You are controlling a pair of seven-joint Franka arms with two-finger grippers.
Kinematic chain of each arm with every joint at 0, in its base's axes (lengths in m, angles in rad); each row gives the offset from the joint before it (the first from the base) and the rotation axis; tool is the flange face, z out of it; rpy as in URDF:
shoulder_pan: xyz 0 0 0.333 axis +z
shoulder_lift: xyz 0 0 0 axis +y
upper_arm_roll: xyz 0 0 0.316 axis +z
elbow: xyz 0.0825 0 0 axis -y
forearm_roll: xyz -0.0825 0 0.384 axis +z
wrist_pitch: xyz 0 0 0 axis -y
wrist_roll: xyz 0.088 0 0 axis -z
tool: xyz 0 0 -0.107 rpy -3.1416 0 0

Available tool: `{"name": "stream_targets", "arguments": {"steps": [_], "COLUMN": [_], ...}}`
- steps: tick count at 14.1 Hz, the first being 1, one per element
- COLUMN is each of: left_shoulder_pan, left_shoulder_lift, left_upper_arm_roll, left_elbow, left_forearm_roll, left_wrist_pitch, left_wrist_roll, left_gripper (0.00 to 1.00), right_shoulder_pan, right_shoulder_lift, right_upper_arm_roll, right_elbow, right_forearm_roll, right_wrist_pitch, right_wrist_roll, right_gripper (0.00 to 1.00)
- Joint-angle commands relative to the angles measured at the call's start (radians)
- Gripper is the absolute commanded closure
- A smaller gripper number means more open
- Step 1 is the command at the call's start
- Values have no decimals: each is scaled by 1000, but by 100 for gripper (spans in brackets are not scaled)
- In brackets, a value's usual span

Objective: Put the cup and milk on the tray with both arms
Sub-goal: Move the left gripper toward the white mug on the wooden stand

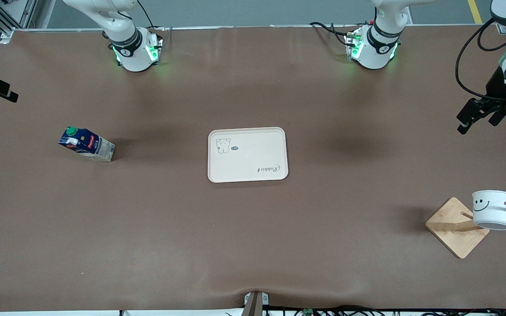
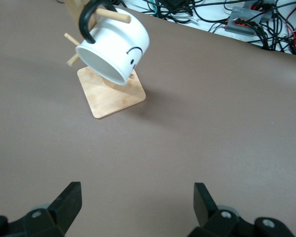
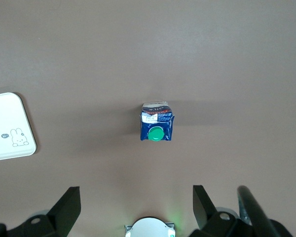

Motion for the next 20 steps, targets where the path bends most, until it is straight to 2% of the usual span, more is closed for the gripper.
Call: {"name": "stream_targets", "arguments": {"steps": [1,5,9,14,20], "left_shoulder_pan": [1,10,27,50,70], "left_shoulder_lift": [-9,-4,-1,19,37], "left_upper_arm_roll": [-45,-71,-71,-73,-73], "left_elbow": [-11,-1,-67,-109,-198], "left_forearm_roll": [-15,-3,-6,-11,-14], "left_wrist_pitch": [13,28,146,232,415], "left_wrist_roll": [-40,-55,-95,-95,-97], "left_gripper": [0,0,0,0,0], "right_shoulder_pan": [-23,-23,-30,-33,-33], "right_shoulder_lift": [-13,-13,-13,-12,-12], "right_upper_arm_roll": [8,8,8,8,8], "right_elbow": [-12,-13,-13,-13,-13], "right_forearm_roll": [21,21,21,24,24], "right_wrist_pitch": [-4,-4,-4,-7,-9], "right_wrist_roll": [-10,-12,-10,-10,-10], "right_gripper": [0,0,0,0,0]}}
